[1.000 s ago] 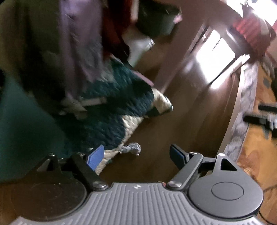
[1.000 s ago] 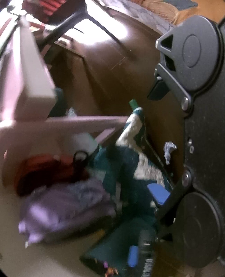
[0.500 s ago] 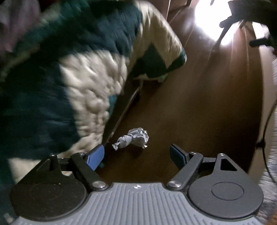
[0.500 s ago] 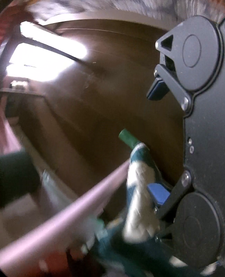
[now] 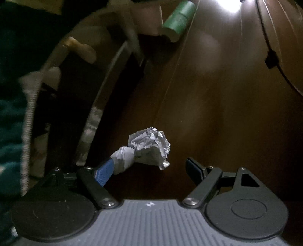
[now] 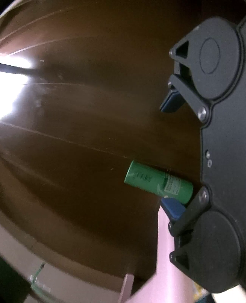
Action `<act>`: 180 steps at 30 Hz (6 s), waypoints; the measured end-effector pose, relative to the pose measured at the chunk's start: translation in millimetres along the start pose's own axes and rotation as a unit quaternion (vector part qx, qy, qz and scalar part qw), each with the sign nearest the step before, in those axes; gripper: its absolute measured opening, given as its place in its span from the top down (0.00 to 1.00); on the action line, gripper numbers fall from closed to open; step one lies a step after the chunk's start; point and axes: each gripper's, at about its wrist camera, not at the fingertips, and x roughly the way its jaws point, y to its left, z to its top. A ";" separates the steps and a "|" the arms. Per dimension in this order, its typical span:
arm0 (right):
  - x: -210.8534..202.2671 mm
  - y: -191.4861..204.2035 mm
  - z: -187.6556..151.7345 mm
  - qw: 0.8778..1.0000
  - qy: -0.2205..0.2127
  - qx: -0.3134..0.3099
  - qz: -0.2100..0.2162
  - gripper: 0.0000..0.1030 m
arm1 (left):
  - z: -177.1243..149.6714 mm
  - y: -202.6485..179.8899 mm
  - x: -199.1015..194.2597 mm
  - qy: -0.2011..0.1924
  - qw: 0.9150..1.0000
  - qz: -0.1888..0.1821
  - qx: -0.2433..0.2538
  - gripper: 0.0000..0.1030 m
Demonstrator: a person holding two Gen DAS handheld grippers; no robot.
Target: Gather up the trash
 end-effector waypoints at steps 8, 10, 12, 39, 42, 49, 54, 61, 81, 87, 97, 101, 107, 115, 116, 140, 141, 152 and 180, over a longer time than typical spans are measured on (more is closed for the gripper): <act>58.5 28.1 11.6 1.000 0.005 0.025 0.012 0.11 | -5.0 10.8 45.1 0.002 0.999 0.031 0.009 0.20; 67.6 34.5 16.4 1.000 0.004 0.025 0.014 0.11 | -6.1 9.5 49.7 -0.003 0.999 0.037 0.020 0.20; 77.1 42.1 20.0 1.000 0.006 0.017 0.011 0.11 | -6.5 10.4 55.3 -0.002 0.999 0.038 0.020 0.20; 51.4 26.1 -22.3 1.000 -0.013 -0.020 -0.018 0.53 | 7.9 16.9 76.2 0.012 0.998 0.053 -0.010 0.98; 36.5 16.2 -45.3 0.999 -0.014 -0.036 -0.026 0.53 | 5.8 11.1 68.9 0.009 0.998 0.062 0.001 0.98; -33.1 -4.4 -101.1 0.997 -0.022 -0.065 -0.032 0.53 | 2.3 10.7 34.4 0.000 0.998 0.060 -0.003 0.98; -103.4 -15.8 -143.9 0.998 -0.019 -0.055 -0.023 0.53 | 7.8 24.1 -28.4 -0.010 0.999 0.036 -0.028 0.98; -229.7 -7.9 -187.2 0.997 -0.013 -0.070 -0.009 0.53 | 10.8 44.5 -161.0 -0.042 0.998 -0.004 -0.042 0.98; -528.9 187.0 -216.7 0.957 0.009 -0.280 0.075 0.53 | 11.6 199.2 -538.3 -0.118 0.982 -0.059 -0.138 0.98; -586.0 266.3 -232.1 0.932 -0.006 -0.345 0.110 0.53 | -12.2 278.9 -599.3 -0.131 0.966 -0.076 -0.209 0.98; -614.1 388.8 -264.0 0.898 -0.004 -0.412 0.154 0.53 | -70.8 391.8 -653.2 -0.163 0.939 -0.056 -0.297 0.97; -614.5 440.0 -284.3 0.883 0.001 -0.439 0.166 0.53 | -93.9 436.4 -650.1 -0.162 0.929 -0.052 -0.329 0.97; -601.6 506.0 -310.0 0.870 0.017 -0.463 0.168 0.53 | -112.3 488.1 -628.3 -0.138 0.926 -0.050 -0.348 0.97; -554.4 557.3 -347.0 0.857 0.035 -0.503 0.110 0.53 | -115.8 520.4 -583.4 -0.103 0.927 -0.061 -0.354 0.97; -547.7 560.4 -349.6 0.856 0.038 -0.504 0.106 0.53 | -115.8 521.9 -577.1 -0.100 0.929 -0.066 -0.350 0.97; -489.8 572.9 -356.9 0.863 0.074 -0.497 0.050 0.45 | -98.8 527.3 -498.7 -0.005 0.939 -0.118 -0.324 0.91; -491.8 571.3 -357.1 0.863 0.074 -0.497 0.052 0.42 | -99.8 527.4 -498.9 -0.003 0.937 -0.121 -0.327 0.83; -536.3 540.6 -361.6 0.858 0.051 -0.502 0.098 0.29 | -123.0 514.5 -542.0 -0.048 0.927 -0.108 -0.355 0.31; -729.6 399.6 -377.6 0.795 -0.109 -0.528 0.279 0.13 | -212.9 375.6 -776.2 -0.241 0.899 0.021 -0.364 0.23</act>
